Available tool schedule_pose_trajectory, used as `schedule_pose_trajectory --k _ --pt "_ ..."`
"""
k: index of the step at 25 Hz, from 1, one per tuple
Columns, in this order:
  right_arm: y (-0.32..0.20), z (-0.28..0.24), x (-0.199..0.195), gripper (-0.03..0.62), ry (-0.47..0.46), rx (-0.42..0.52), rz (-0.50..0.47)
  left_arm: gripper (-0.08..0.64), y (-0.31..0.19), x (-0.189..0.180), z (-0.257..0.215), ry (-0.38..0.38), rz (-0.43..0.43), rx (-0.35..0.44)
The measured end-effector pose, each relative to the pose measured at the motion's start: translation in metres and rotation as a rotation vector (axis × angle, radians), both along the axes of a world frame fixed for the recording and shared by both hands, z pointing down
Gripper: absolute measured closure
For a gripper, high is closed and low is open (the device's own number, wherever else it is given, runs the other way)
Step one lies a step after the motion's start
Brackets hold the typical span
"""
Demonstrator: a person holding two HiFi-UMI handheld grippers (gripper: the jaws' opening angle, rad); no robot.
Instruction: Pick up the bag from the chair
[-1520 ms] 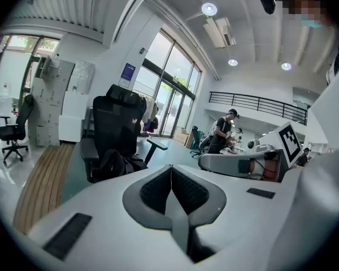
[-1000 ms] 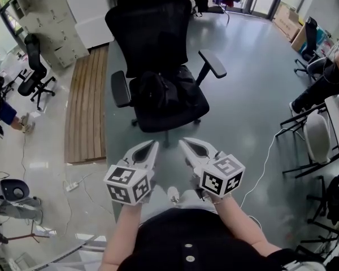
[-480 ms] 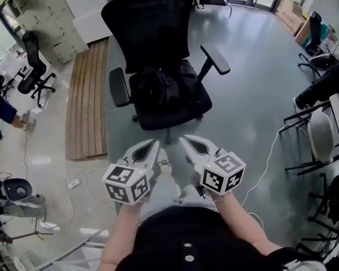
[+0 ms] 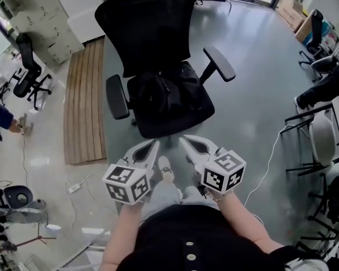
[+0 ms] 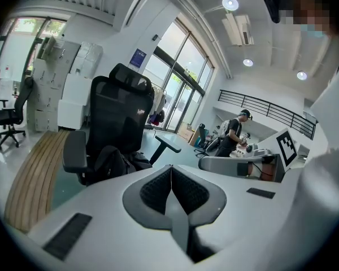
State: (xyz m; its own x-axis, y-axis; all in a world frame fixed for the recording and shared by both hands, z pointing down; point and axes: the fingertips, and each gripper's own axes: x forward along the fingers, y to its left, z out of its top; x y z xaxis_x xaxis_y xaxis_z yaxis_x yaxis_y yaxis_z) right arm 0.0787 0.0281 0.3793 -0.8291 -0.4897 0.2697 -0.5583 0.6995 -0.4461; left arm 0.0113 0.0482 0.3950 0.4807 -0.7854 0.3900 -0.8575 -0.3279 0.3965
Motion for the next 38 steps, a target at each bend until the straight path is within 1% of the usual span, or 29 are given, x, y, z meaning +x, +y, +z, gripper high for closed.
schedule_pose_trajectory --k 8,13,16,20,25,30,34,38 --pt "-0.089 -0.014 -0.042 0.594 0.020 0.038 0.003 0.541 -0.082 -0.040 -0.009 0.019 -0.004 0.018" --pt "-0.129 -0.014 -0.080 0.594 0.035 0.054 -0.009 0.541 -0.130 -0.069 -0.009 0.007 -0.014 0.036" --pt "-0.147 -0.012 -0.092 0.594 0.054 0.062 -0.013 0.541 -0.152 -0.081 -0.008 -0.001 -0.024 0.042" --pt "-0.162 -0.005 -0.100 0.594 0.065 0.038 -0.014 0.541 -0.171 -0.092 -0.003 0.046 -0.034 0.015" --pt "-0.178 0.006 -0.105 0.594 0.091 0.018 -0.026 0.541 -0.185 -0.096 0.010 0.054 -0.032 -0.016" --pt "-0.195 0.014 -0.106 0.594 0.114 0.007 -0.041 0.541 -0.198 -0.099 0.023 0.072 -0.064 -0.048" --pt "-0.215 0.029 -0.109 0.594 0.129 -0.019 -0.084 0.541 -0.214 -0.100 0.034 0.104 -0.096 -0.082" --pt "-0.232 0.043 -0.113 0.594 0.159 -0.043 -0.153 0.541 -0.228 -0.102 0.043 0.103 -0.149 -0.113"
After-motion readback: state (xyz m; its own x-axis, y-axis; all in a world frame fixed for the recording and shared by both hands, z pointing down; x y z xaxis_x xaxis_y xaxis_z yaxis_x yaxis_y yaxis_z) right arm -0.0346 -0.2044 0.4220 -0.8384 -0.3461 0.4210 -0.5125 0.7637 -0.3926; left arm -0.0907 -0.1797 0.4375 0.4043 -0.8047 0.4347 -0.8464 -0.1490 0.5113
